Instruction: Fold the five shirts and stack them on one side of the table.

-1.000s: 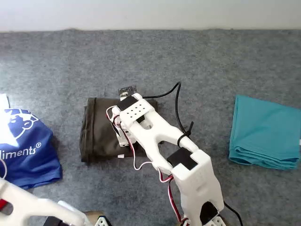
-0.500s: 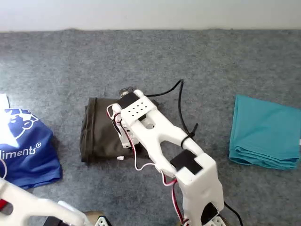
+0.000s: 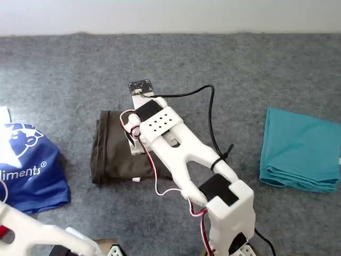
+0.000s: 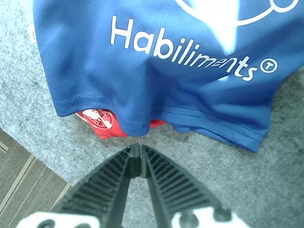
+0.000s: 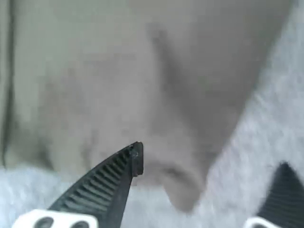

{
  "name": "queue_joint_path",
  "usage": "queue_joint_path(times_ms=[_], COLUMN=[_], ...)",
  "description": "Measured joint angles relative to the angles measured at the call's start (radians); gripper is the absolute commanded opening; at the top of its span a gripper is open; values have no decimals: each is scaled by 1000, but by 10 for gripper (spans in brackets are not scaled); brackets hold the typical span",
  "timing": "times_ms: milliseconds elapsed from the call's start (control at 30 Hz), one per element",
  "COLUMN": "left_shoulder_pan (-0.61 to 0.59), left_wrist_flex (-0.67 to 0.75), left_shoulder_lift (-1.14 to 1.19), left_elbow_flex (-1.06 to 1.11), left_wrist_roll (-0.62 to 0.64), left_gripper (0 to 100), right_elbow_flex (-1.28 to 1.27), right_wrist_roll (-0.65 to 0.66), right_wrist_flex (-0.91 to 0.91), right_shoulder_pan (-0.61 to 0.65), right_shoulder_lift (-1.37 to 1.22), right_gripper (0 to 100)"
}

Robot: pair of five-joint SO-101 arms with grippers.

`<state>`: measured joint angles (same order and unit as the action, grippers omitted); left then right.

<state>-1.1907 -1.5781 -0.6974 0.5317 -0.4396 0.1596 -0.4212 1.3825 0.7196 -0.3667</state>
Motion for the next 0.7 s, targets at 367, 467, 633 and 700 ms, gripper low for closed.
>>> queue_joint_path(times_ms=[367,467,633,700], left_shoulder_pan=[0,0,0,0], left_wrist_flex=[0,0,0,0], left_shoulder_lift=[0,0,0,0], left_elbow_flex=[0,0,0,0], left_wrist_roll=[0,0,0,0], left_gripper=[15,15,15,15], right_elbow_flex=[5,23,92,110], right_wrist_roll=[-44,-46,-2,54], right_wrist_flex=[-132,-130,-66,-34], right_shoulder_pan=[-6,-25,-41,-52], right_shoulder_lift=[-195,-233,-265,-269], right_gripper=[402,260,1,32])
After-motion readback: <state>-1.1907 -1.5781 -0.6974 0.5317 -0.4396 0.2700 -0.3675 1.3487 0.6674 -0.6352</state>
